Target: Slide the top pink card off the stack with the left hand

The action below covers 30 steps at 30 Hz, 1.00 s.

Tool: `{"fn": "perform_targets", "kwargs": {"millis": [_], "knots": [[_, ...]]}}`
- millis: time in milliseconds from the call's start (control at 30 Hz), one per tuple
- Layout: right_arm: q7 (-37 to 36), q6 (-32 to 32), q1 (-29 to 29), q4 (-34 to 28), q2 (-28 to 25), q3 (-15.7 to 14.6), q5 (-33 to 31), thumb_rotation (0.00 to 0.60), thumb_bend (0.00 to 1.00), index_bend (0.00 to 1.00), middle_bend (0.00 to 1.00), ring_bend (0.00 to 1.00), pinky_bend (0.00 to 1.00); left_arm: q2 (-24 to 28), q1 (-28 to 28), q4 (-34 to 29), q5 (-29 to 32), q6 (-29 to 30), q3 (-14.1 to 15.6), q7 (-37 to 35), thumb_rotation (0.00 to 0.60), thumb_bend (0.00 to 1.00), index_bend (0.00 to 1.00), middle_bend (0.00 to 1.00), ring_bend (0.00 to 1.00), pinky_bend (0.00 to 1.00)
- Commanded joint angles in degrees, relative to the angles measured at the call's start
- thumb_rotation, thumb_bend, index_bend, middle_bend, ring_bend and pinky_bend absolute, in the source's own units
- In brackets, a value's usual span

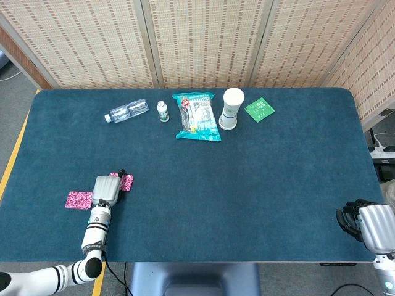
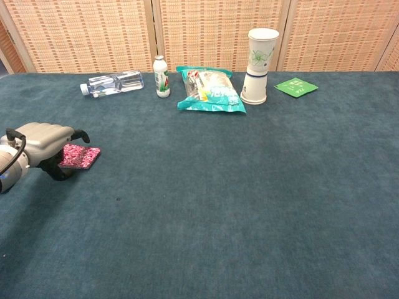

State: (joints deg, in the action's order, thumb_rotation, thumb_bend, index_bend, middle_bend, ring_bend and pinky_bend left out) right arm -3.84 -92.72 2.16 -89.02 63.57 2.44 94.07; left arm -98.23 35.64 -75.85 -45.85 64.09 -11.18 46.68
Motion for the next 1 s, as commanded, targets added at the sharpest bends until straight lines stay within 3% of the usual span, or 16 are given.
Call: {"fn": "perform_targets", "kwargs": {"millis": [33, 1000], "knots": [[0.02, 0.09, 0.03, -0.03, -0.02, 0.01, -0.08, 0.6, 0.41, 0.99, 0.83, 0.72, 0.84, -0.18, 0.39, 0.12, 0.36, -0.07, -0.23, 0.16, 0.6, 0.36, 0.19, 1.0, 1.0, 1.0], [0.02, 0.12, -0.01, 0.15, -0.14, -0.33, 0.32, 0.6, 0.41, 0.99, 0.83, 0.72, 0.84, 3.46, 4.57, -3.35, 8.76, -1.62, -0.19, 5.14, 0.6, 0.37, 0.24, 1.0, 1.0, 1.0]]}}
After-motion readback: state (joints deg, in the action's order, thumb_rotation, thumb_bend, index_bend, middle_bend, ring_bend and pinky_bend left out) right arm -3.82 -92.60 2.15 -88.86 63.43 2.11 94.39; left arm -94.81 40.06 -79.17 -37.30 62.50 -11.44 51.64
